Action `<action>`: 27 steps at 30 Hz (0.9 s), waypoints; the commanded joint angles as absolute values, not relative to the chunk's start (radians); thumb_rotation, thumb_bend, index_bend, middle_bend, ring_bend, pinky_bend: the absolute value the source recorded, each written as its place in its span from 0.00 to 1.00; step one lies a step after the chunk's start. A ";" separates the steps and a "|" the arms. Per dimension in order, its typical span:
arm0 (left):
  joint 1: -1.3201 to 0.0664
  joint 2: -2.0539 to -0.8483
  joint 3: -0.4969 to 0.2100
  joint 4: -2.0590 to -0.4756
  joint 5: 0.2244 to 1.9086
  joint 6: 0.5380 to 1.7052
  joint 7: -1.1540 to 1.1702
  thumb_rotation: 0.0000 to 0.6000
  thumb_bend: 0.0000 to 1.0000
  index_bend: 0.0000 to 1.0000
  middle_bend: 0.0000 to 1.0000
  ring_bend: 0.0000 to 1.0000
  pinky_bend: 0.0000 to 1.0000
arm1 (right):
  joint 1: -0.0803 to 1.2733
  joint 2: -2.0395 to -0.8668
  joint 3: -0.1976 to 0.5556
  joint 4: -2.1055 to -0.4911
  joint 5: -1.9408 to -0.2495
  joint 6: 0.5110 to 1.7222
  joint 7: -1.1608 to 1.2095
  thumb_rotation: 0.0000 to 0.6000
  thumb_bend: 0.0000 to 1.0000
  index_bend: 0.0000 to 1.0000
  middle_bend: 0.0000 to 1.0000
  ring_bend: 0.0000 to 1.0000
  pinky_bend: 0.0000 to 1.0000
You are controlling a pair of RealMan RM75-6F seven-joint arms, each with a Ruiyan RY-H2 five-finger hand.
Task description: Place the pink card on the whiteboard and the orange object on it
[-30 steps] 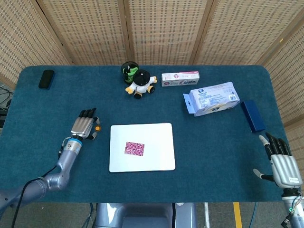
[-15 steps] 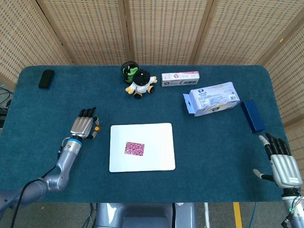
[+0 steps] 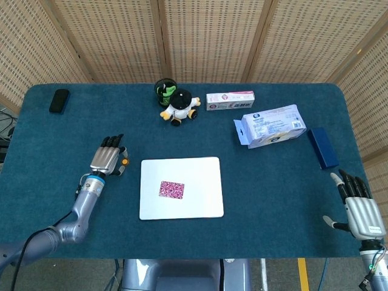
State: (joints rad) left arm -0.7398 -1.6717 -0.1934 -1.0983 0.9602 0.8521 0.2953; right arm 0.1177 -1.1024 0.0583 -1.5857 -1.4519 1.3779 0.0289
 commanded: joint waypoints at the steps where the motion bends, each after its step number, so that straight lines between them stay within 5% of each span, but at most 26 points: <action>1: -0.735 -1.607 -0.212 -1.214 0.998 0.896 0.287 1.00 0.38 0.62 0.00 0.00 0.00 | 0.118 -1.103 0.058 -1.587 -1.452 1.377 0.027 1.00 0.00 0.00 0.00 0.00 0.00; 13: -0.755 -1.582 -0.139 -1.518 1.128 0.953 0.418 1.00 0.38 0.62 0.00 0.00 0.00 | 0.117 -1.106 0.057 -1.586 -1.455 1.380 0.021 1.00 0.00 0.00 0.00 0.00 0.00; 27: -0.785 -1.736 -0.096 -1.495 1.069 0.974 0.615 1.00 0.37 0.62 0.00 0.00 0.00 | 0.116 -1.097 0.057 -1.586 -1.458 1.383 0.045 1.00 0.00 0.00 0.00 0.00 0.00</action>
State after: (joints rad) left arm -0.7825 -1.7253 -0.0960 -1.5051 1.0799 0.9702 0.6054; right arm 0.1158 -1.0974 0.0571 -1.5856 -1.4577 1.3831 0.0447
